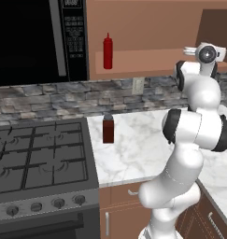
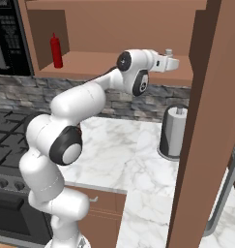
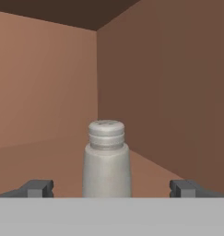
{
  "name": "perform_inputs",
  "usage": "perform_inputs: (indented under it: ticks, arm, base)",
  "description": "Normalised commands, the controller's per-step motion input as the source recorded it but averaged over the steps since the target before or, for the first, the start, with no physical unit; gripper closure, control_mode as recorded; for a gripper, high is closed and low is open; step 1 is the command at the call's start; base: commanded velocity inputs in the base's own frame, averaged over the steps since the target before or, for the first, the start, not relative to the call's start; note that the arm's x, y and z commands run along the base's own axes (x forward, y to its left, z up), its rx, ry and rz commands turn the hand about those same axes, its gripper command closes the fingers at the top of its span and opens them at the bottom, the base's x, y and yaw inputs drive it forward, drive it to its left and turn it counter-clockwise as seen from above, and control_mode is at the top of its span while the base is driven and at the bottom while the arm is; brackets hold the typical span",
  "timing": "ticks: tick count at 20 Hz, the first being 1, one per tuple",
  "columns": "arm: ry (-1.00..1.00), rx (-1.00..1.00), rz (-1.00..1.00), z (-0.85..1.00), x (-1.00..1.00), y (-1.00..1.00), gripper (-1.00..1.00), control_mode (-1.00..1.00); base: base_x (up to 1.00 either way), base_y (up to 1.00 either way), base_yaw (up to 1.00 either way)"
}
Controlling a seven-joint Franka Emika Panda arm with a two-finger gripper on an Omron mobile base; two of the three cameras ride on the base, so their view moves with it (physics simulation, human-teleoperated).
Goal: Collect the paprika, ketchup, and shaker from the cabinet and place them next to the stove.
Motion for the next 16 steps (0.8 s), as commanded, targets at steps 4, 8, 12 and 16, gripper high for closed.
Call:
perform_inputs:
  ticks: [4,8,12,16]
  arm:
    - [0.0,0.0,0.0,0.0,0.04,0.0,-1.0,-1.0]
    - [0.0,0.0,0.0,0.0,0.04,-0.01,-1.0,-1.0]
    - [0.0,0.0,0.0,0.0,0.07,0.0,-1.0,-1.0]
    - [0.0,0.0,0.0,-0.01,0.07,0.0,-1.0,-1.0]
  base:
    - [0.0,0.0,0.0]
    - [0.0,0.0,0.0]
    - [0.0,0.0,0.0]
    - [0.0,0.0,0.0]
